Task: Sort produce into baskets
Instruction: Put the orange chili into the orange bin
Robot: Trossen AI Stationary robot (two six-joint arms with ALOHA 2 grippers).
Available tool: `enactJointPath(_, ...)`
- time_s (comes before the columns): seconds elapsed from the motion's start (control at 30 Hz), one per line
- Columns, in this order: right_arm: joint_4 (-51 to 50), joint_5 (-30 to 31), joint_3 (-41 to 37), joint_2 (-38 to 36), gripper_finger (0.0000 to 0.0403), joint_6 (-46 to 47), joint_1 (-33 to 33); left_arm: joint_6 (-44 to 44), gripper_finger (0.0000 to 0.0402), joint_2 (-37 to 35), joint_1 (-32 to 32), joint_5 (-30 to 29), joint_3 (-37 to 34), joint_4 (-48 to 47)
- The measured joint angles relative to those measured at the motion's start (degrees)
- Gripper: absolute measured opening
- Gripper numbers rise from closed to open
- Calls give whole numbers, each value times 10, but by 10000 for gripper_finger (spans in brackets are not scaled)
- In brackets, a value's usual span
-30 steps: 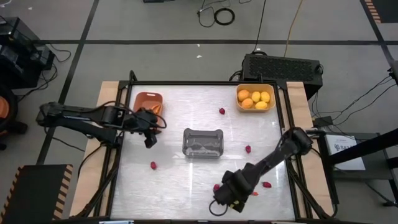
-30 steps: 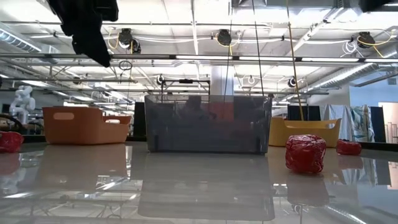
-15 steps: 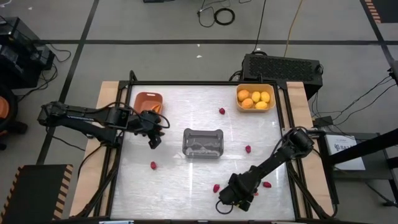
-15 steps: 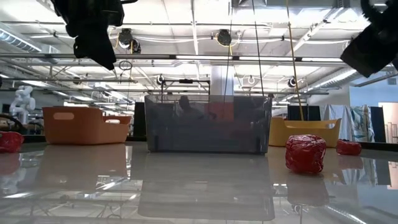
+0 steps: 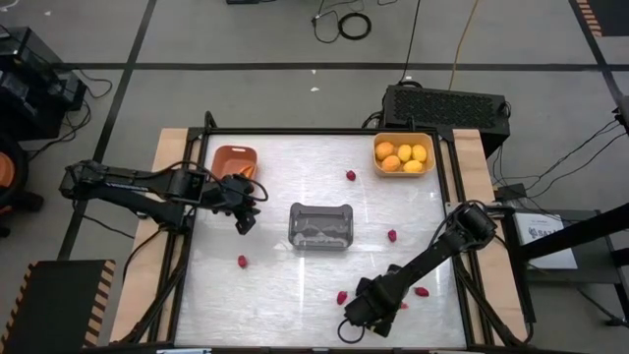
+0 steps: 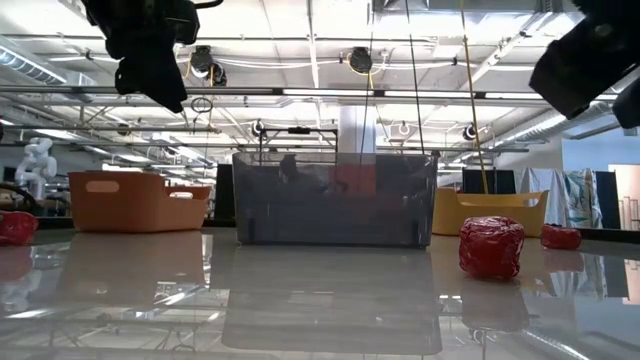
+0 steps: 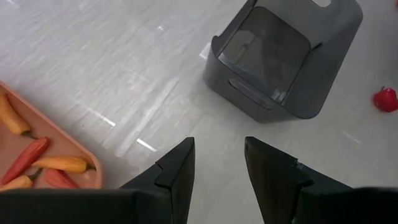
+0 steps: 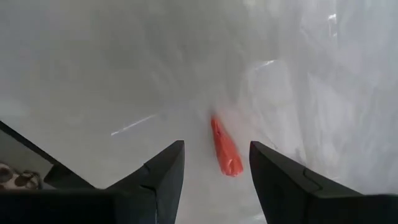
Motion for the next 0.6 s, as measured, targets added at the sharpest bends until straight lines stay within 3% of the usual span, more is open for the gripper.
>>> enactJointPath(0.43, 45, 1, -61, 0, 173, 12, 23, 0, 148, 0, 0, -1, 0, 0)
enactJointPath(0.6, 53, 1, -61, 0, 143, 8, 24, -1, 148, 0, 0, -3, 0, 0)
